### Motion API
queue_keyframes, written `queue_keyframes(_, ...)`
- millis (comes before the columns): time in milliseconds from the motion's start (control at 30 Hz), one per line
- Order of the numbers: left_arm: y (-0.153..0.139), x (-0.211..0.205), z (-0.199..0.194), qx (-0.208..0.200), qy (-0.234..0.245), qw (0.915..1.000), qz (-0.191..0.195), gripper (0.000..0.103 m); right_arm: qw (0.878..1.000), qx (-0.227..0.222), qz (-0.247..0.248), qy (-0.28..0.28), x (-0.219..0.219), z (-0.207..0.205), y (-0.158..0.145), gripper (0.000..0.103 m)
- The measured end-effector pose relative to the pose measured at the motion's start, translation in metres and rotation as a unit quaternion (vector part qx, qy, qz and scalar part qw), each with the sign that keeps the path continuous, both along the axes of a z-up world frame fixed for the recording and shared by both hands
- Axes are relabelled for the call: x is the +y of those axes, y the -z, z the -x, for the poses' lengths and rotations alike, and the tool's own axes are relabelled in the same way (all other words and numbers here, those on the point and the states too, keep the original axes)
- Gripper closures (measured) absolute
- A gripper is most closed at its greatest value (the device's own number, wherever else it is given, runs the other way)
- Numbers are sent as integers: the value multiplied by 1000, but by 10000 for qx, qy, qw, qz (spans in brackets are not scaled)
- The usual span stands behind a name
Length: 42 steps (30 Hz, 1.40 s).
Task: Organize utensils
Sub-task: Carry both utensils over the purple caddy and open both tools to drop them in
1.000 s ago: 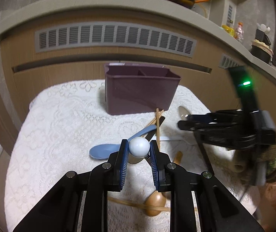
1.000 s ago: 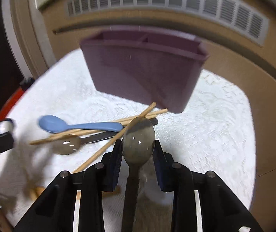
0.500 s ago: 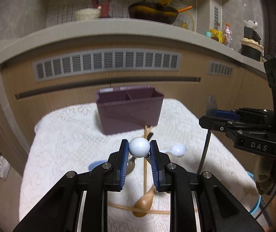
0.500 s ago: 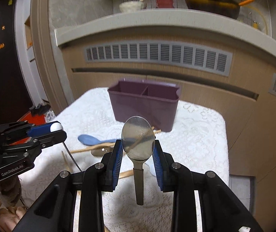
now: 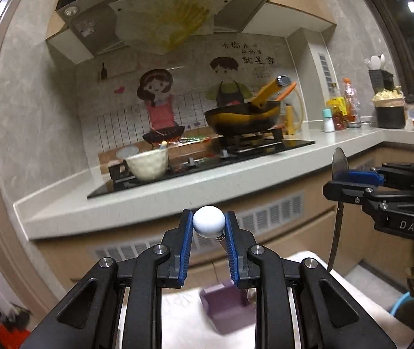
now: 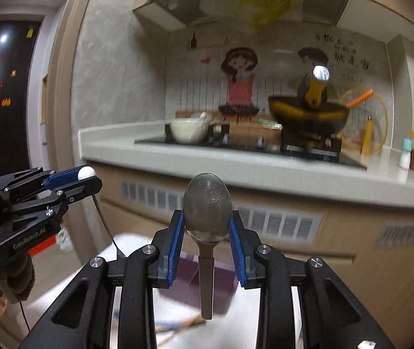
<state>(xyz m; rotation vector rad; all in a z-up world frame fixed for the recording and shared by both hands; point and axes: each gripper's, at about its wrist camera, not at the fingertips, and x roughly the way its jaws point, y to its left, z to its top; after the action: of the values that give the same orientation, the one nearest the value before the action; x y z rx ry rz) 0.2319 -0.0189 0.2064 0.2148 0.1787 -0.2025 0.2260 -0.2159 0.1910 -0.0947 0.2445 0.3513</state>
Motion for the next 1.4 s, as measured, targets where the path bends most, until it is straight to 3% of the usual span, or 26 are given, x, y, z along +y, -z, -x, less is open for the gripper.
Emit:
queue_keyframes(100,3,-2,-32,53,-37,9999,-126,80,10000,45,-58,42,5,-32,0,74)
queue_keyframes(233,29,-4,-78,355,-80,9991,-195,80,9994,290,-164,88,10,-74,22,74)
queue_keyframes(467,105,-2,-148,1340,-19,9909,90,80,9938,1089,-84,219,23,-139,96,74)
queue_keyframes(700,172,-10,-173,2127,131,9770,109,79,9800,1982,-57,135,25,-166,164,74)
queue_keyframes(800,180,-6,-172,2221,136,9745,278,75,9777,2097,-4,107,25,-162,172,65)
queue_keyframes(867,175,0,-165,2194,109,9746,434,68,9799,1982,78,208,23,-158,172,51)
queue_keyframes(1033,158,15,-135,1960,49,9790,564,45,9852,1633,331,413,15,-122,163,35)
queue_keyframes(1167,156,24,-103,1884,75,9805,548,37,9858,1443,684,517,15,-86,170,5)
queue_keyframes(1300,164,33,-74,1933,48,9791,627,32,9830,1421,1016,566,22,-55,188,2)
queue_keyframes(1400,181,41,-52,2135,106,9744,693,31,9778,1680,1220,286,26,-38,208,2)
